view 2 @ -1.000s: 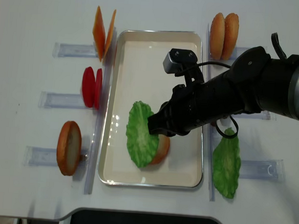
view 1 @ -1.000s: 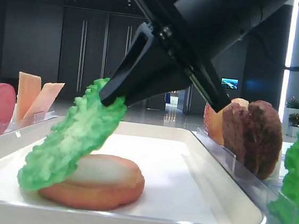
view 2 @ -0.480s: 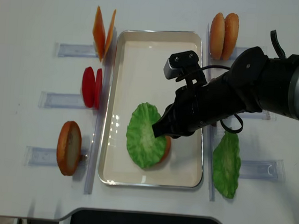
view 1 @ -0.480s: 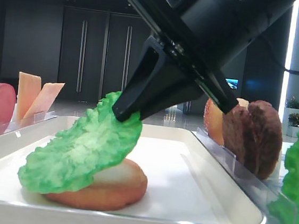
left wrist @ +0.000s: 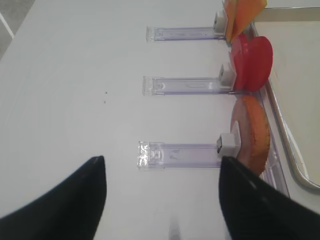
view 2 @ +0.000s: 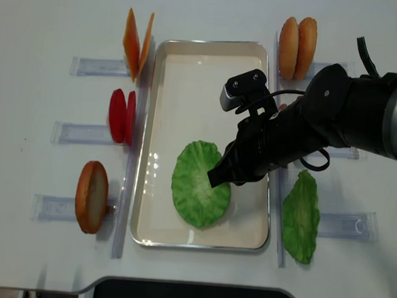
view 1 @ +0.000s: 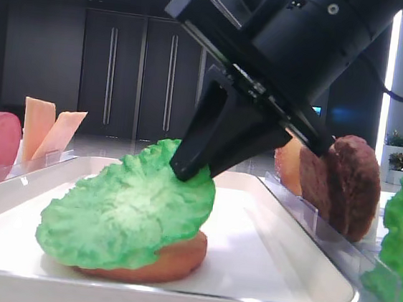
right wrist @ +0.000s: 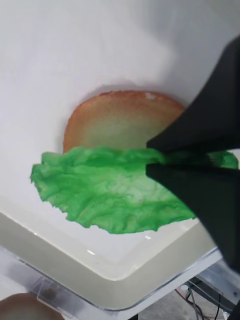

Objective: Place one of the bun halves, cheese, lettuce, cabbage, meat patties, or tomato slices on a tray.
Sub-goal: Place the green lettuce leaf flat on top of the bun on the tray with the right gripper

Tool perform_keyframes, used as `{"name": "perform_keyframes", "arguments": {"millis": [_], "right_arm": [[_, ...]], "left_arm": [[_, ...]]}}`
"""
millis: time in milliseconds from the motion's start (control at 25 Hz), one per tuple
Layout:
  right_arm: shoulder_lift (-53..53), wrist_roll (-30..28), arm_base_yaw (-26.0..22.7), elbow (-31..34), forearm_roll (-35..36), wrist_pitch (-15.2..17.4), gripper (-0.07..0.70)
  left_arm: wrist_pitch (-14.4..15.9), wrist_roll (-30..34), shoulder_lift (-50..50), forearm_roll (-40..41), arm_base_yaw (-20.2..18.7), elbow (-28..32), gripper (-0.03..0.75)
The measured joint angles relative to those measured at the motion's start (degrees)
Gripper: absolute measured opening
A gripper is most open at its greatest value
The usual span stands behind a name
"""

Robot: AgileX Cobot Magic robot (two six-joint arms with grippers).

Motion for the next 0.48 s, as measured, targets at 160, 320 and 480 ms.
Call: {"name": "perform_keyframes", "arguments": {"millis": [160,320,480], "right_arm": [[0.00,-0.10,0.00,0.00,-0.06,-0.82,0.209],[0.00,-0.35,0.00,0.00,-0.06,-1.27,0.440],[-0.22,-0.46,0.00,0.00,-0.08,-2.59,0.587]], "left_arm": [[0.00,0.00,0.00,0.00,0.00,0.00,0.535],[0.00,0.00,0.00,0.00,0.00,0.00,0.535],[0.00,0.00,0.00,0.00,0.00,0.00,0.535]]}}
